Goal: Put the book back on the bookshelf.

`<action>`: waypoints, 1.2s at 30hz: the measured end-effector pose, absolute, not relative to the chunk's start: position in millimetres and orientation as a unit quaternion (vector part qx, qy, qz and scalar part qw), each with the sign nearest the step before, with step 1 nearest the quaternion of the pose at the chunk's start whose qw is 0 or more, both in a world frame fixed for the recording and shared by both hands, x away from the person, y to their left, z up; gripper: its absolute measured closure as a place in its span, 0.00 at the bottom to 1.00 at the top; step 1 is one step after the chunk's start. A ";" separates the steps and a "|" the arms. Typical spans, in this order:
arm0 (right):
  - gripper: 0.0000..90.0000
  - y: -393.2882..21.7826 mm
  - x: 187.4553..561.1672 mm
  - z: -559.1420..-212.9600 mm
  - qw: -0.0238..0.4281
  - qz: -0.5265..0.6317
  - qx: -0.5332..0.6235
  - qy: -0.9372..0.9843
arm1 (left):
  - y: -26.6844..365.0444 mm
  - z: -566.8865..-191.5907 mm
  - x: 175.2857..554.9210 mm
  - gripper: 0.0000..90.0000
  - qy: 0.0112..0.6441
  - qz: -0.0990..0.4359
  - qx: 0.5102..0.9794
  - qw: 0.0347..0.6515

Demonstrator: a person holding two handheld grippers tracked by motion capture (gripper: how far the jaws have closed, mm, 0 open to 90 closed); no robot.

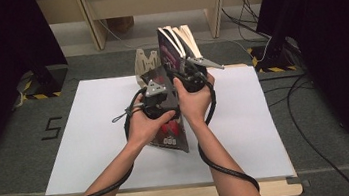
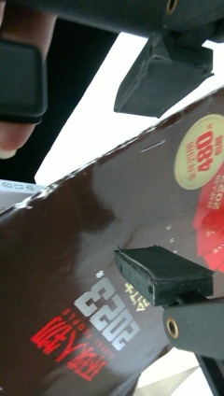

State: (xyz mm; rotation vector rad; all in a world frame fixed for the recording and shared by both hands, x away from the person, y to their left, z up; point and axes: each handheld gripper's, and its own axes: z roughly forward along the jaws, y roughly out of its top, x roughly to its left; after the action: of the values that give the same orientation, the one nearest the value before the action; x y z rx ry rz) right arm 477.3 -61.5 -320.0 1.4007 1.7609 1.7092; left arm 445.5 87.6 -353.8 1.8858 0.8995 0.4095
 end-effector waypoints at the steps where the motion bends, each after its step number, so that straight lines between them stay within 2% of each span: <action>1: 0.97 -61.2 476.7 -319.6 0.158 0.597 0.489 0.616 | 87.4 -353.8 446.4 0.28 0.370 0.166 0.774 0.485; 10: 0.97 -55.9 469.9 -310.8 0.160 0.604 0.478 0.617 | 90.7 -349.5 446.8 0.37 0.367 0.183 0.777 0.477; 18: 0.96 -50.4 461.2 -297.9 0.174 0.613 0.460 0.619 | 101.8 -350.4 450.1 0.49 0.382 0.206 0.772 0.464; 24: 0.96 -46.4 457.7 -300.6 0.178 0.613 0.454 0.622 | 104.0 -356.9 449.0 0.53 0.391 0.222 0.768 0.456; 36: 0.96 -43.2 455.1 -302.7 0.177 0.614 0.453 0.622 | 100.3 -359.4 452.5 0.47 0.410 0.254 0.746 0.459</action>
State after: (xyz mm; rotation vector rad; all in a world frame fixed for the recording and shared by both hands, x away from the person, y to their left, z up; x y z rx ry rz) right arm 455.1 -43.2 -302.7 1.2818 1.7602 1.7381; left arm 452.5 100.3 -359.4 1.8379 1.0097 0.6251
